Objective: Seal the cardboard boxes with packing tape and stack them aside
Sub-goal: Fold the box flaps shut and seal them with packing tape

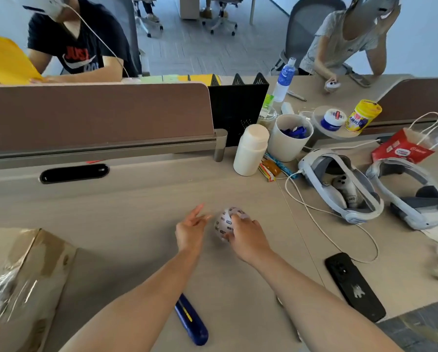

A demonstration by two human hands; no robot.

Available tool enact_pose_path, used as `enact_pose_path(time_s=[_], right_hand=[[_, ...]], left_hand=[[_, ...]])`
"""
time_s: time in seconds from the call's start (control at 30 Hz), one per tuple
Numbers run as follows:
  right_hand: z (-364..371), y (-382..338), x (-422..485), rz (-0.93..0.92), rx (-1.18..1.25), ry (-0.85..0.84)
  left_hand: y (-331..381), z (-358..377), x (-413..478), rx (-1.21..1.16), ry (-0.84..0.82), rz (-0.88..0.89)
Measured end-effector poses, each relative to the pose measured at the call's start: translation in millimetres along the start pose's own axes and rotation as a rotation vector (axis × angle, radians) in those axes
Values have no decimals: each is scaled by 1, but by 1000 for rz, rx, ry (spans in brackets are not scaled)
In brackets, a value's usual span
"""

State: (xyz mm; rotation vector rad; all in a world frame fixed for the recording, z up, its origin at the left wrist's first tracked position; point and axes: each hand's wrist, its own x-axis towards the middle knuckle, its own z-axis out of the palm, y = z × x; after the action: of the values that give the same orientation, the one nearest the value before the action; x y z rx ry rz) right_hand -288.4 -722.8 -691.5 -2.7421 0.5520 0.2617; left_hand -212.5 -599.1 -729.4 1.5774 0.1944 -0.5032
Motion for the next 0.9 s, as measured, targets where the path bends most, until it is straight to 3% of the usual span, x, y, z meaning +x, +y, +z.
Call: enact_pose_path(time_s=[0.17, 0.4, 0.77, 0.9], right_hand=[[27, 10, 13, 72, -106, -32], [54, 13, 24, 78, -232, -19], [55, 8, 28, 142, -141, -67], [44, -7, 19, 176, -185, 49]], left_hand=[[-17, 15, 5, 217, 96, 55], [-40, 28, 2, 105, 255, -90], [-54, 0, -8, 263, 125, -84], [-41, -23, -11, 345, 14, -90]])
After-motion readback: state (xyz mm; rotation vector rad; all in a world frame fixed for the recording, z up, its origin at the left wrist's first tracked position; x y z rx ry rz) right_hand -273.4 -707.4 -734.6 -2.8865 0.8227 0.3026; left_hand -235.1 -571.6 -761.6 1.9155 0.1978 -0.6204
